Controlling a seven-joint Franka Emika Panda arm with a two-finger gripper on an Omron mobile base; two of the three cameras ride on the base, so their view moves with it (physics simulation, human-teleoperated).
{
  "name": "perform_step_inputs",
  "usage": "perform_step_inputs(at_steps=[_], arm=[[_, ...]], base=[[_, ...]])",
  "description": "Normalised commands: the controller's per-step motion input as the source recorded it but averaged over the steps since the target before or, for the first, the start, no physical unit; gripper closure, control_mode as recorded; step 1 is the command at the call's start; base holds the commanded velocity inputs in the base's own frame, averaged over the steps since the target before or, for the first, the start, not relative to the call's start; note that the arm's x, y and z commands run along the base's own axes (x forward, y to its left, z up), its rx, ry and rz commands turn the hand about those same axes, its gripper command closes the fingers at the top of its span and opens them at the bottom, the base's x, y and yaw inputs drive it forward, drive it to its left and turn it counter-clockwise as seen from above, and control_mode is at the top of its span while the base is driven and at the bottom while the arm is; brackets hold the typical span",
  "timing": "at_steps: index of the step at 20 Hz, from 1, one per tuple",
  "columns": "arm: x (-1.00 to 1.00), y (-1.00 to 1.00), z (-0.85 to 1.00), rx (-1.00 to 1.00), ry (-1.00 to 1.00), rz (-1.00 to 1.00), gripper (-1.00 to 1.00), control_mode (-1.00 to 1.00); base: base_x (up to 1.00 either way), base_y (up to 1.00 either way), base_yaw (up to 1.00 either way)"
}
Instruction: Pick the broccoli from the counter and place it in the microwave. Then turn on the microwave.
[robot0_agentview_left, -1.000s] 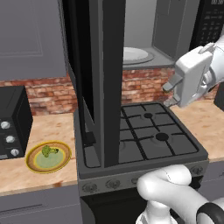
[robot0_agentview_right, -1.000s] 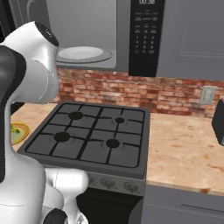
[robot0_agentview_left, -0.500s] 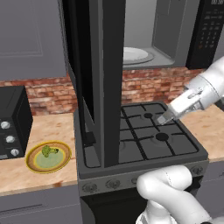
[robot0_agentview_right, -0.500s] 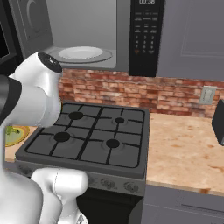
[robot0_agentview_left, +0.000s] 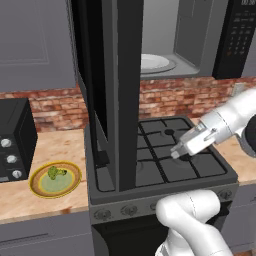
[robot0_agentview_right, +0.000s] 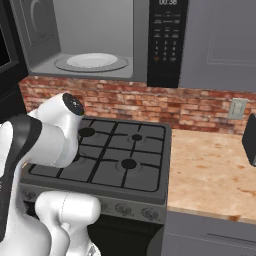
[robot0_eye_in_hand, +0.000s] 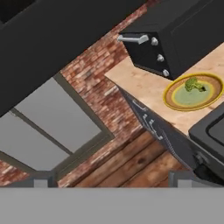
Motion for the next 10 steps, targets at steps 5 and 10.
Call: perform_step_inputs(at_steps=[5, 10], arm=[[0.67, 0.18, -0.10, 0.04, 0.00, 0.13, -1.00, -1.00], [0.39, 0.49, -0.12, 0.00, -0.09, 0.05, -1.00, -1.00]], base=[[0.00, 0.00, 0.00], [0.00, 0.00, 0.00]])
